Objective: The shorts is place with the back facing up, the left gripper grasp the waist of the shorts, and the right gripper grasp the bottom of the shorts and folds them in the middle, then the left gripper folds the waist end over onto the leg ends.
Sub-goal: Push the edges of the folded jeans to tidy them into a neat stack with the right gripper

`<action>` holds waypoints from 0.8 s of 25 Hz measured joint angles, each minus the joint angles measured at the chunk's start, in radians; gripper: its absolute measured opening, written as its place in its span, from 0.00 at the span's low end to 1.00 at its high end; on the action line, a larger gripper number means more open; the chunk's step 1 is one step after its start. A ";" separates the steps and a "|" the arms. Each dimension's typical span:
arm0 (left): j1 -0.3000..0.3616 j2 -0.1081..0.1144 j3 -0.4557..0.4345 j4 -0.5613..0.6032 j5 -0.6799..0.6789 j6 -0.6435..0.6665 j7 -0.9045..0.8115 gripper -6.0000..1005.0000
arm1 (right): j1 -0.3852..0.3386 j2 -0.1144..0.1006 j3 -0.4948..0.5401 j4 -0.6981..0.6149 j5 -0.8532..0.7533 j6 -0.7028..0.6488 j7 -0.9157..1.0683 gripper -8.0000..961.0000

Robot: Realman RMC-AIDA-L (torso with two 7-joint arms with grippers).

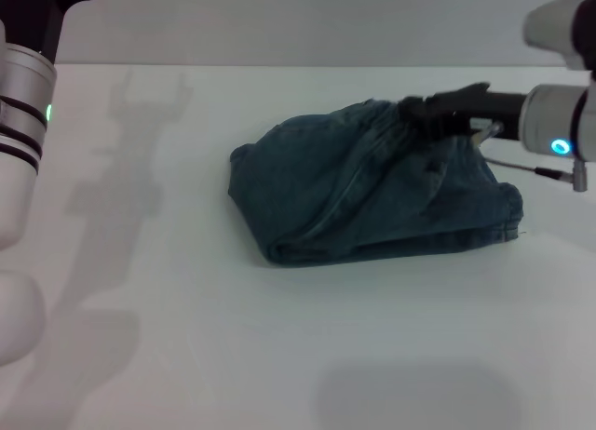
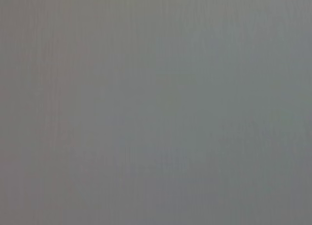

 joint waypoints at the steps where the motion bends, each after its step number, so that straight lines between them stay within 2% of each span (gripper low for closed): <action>1: 0.000 0.000 0.000 -0.001 0.001 0.000 0.000 0.84 | -0.008 -0.001 0.002 -0.010 0.021 0.002 -0.014 0.01; 5: -0.002 0.001 0.000 -0.007 0.002 -0.001 0.000 0.84 | -0.045 -0.002 0.010 -0.057 0.106 0.005 -0.072 0.01; 12: -0.003 0.002 -0.004 -0.010 0.005 -0.005 0.000 0.84 | -0.109 0.000 0.010 -0.130 0.165 0.006 -0.125 0.02; 13: -0.003 0.002 -0.008 -0.011 0.006 -0.005 0.000 0.84 | -0.134 -0.002 0.010 -0.141 0.192 0.003 -0.140 0.03; 20: -0.002 0.002 -0.011 -0.017 0.007 -0.005 0.000 0.84 | -0.206 0.001 0.042 -0.156 0.201 -0.010 -0.164 0.05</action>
